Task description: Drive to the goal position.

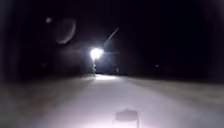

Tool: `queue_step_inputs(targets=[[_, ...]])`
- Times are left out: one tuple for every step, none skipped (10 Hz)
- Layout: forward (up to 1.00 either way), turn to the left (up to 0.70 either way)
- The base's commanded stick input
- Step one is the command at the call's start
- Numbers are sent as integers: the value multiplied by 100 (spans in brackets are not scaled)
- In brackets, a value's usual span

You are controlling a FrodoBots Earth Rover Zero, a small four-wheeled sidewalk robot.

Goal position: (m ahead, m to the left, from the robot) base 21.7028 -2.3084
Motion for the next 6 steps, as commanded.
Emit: queue_step_inputs(targets=[[70, 0], [70, 0], [70, 0], [70, 0], [70, 0], [70, 13]])
